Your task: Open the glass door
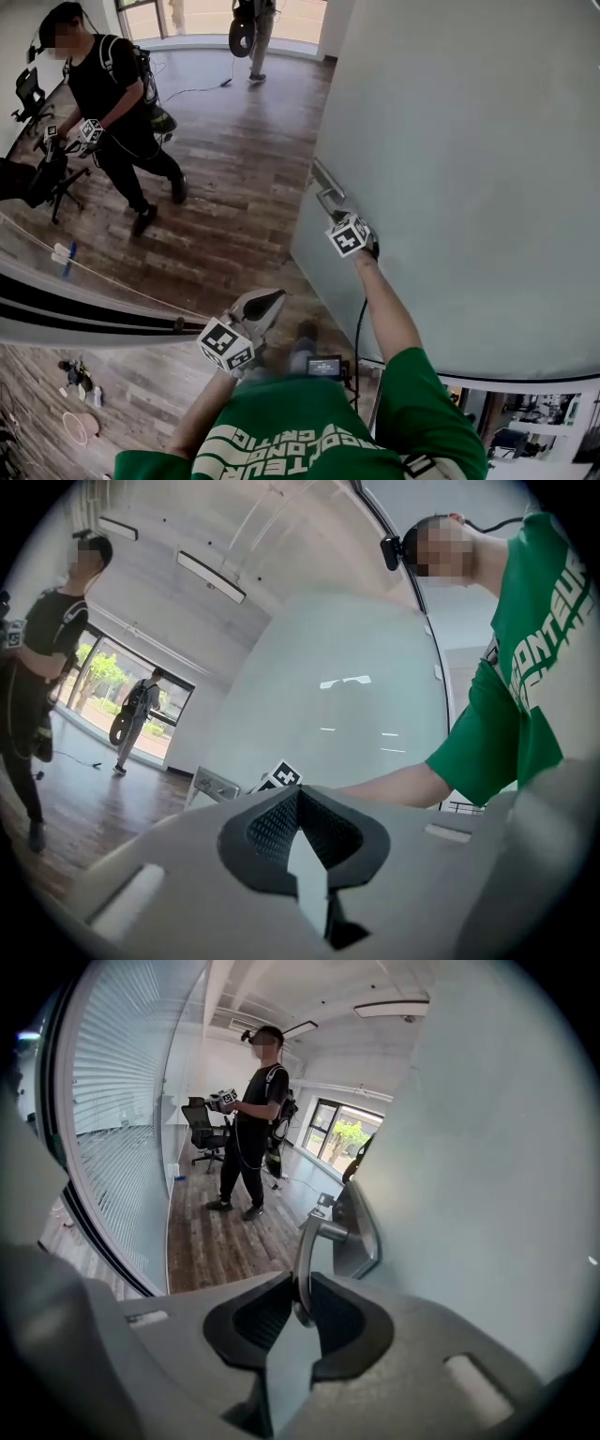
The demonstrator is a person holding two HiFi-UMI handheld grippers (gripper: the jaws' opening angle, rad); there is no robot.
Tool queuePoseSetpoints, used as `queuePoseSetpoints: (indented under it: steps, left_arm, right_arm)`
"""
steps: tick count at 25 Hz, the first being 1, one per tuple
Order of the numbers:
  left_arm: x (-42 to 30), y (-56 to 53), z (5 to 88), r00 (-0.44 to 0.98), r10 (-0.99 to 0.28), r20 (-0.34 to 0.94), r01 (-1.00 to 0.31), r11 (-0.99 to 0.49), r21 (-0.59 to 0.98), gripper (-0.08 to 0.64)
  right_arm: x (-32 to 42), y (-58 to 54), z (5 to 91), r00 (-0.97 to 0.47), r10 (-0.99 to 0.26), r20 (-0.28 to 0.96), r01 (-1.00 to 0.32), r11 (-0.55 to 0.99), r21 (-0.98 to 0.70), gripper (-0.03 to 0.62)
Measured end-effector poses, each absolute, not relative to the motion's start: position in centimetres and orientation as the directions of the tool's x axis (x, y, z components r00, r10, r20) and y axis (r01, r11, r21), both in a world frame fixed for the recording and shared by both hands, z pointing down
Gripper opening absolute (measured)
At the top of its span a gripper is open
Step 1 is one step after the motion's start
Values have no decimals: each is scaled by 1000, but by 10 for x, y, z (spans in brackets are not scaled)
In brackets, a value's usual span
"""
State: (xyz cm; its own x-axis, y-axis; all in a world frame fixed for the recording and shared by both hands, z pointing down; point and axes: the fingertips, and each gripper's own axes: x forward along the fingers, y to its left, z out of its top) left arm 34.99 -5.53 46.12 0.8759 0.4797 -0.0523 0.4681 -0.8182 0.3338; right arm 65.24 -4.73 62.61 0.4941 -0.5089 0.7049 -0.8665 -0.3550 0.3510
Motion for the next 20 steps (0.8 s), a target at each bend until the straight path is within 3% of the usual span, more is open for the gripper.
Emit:
queuePoseSetpoints:
  steps: [20]
  left_arm:
    - [437, -9, 447, 837, 543, -63, 532, -782, 326, 15]
  right_arm:
    - [737, -9, 633, 598, -458, 658, -794, -451, 408, 51]
